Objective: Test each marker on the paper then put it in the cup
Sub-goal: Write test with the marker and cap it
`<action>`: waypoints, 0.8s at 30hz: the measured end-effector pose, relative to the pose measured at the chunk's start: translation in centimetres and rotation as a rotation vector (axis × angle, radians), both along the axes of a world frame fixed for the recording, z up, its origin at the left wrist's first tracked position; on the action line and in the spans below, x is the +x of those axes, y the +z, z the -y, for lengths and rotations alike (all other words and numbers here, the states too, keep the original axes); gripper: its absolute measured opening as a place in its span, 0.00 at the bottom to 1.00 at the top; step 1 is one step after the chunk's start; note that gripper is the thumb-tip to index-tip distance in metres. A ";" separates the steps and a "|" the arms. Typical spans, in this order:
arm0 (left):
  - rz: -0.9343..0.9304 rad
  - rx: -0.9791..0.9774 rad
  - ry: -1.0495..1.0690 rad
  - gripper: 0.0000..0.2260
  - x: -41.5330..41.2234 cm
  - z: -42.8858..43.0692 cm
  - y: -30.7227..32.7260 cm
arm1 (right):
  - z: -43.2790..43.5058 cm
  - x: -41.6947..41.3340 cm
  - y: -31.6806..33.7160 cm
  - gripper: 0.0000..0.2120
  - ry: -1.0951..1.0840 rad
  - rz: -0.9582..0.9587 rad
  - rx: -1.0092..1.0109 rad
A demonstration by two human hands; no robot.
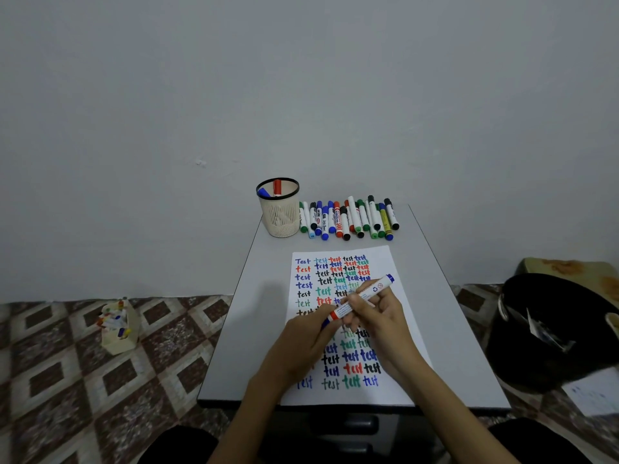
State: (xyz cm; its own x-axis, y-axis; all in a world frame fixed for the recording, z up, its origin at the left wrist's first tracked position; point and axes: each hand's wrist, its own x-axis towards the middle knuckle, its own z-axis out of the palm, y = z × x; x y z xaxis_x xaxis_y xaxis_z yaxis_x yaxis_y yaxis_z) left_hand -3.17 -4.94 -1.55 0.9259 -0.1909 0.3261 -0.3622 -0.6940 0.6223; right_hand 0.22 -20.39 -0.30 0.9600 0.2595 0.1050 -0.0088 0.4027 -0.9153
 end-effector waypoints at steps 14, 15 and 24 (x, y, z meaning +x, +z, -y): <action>0.016 -0.075 0.022 0.14 -0.3 0.0 0.0 | 0.1 0.3 0.0 0.06 0.071 -0.077 0.072; 0.013 -0.081 0.026 0.14 -0.3 0.0 -0.1 | 0.1 0.3 0.0 0.06 0.073 -0.080 0.072; 0.077 0.048 0.075 0.18 -0.6 0.1 0.1 | 0.4 0.4 -0.3 0.17 0.051 -0.040 0.019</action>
